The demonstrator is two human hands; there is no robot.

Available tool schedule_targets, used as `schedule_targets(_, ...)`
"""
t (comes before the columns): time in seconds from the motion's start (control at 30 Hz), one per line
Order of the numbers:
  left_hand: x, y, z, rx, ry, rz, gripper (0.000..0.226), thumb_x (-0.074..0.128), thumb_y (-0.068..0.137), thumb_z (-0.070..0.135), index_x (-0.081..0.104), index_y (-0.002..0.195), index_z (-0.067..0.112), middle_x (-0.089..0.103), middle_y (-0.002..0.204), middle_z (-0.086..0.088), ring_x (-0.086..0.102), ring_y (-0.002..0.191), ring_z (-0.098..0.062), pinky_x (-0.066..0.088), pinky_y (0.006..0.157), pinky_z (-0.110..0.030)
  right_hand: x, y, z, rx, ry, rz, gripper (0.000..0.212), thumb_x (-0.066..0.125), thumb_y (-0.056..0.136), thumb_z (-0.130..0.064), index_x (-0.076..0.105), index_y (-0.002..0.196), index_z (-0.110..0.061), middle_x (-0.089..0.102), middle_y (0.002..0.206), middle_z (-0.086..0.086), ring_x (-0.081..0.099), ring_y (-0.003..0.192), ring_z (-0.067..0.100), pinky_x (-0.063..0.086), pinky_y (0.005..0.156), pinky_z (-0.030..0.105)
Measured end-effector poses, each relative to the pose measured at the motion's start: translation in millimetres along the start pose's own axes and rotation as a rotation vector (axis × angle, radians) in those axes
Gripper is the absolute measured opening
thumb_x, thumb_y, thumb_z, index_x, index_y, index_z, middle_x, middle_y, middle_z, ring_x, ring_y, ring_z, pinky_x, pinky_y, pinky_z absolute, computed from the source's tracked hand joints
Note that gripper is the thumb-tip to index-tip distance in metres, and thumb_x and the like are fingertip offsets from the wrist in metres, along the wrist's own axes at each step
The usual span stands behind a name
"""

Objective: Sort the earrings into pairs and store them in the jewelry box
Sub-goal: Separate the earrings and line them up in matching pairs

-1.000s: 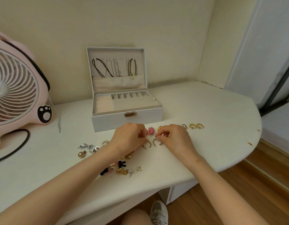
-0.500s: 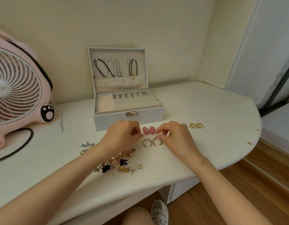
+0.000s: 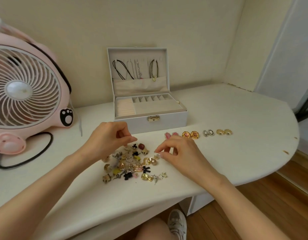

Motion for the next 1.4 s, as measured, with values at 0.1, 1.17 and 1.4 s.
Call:
schedule_targets(0.1,-1.6,-1.4,-6.7,-0.054,-0.021,0.039,0.038,0.067,0.072,0.046,0.052,0.059,0.013,0.06,0.054,0.001,0.052,0.048,-0.011,0.038,0.048,-0.015,5.7,3.5,-2.2,-0.001,-0.038,-0.014,0.012,0.064,0.086,-0.026,0.072,0.096,-0.028,0.064,0.094,-0.006,0.047,0.124,0.013,0.025,0.104,0.018)
schedule_targets(1.17,-7.8,-3.8,-39.8,0.019,0.083,-0.286,0.008,0.072,0.077,0.031,0.067,0.081,0.027,0.059,0.08,0.015,0.051,0.076,0.0,0.036,0.064,-0.005,41.6,75.3,-47.6,-0.196,-0.467,-0.291,0.028,0.064,0.086,-0.03,0.065,0.114,-0.026,0.064,0.108,-0.004,0.054,0.104,0.017,0.033,0.08,0.027)
schedule_targets(1.4,0.8,-7.4,-32.6,0.055,0.077,-0.319,0.01,0.072,0.075,0.036,0.066,0.08,0.029,0.058,0.085,0.012,0.051,0.079,-0.004,0.041,0.069,-0.013,44.9,78.6,-54.3,-0.156,-0.489,-0.353,0.017,0.063,0.083,-0.026,0.061,0.099,-0.023,0.059,0.094,-0.006,0.054,0.093,0.016,0.034,0.072,0.028)
Point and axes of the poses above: each hand's wrist, its own y-axis towards the middle knuckle, its own x-axis out of the palm, z = x × y, the point moved 2 cm from there along y, towards the middle knuckle
